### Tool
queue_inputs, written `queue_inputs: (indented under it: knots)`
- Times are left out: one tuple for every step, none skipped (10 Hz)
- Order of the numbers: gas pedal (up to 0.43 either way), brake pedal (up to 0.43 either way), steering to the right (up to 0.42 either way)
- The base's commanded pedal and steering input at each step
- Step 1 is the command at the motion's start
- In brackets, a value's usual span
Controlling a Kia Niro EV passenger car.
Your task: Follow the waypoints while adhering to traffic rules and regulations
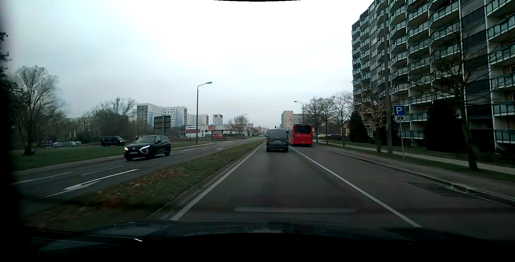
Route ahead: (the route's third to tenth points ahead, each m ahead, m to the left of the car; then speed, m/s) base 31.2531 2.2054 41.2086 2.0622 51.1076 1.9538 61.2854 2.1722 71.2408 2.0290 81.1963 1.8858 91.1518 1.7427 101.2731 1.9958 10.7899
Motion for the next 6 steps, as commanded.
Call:
queue_inputs:
  knots:
    - [0.138,0.0,-0.003]
    - [0.138,0.0,-0.003]
    - [0.138,0.0,-0.002]
    - [0.138,0.0,-0.003]
    - [0.13,0.0,-0.001]
    - [0.13,0.0,0.003]
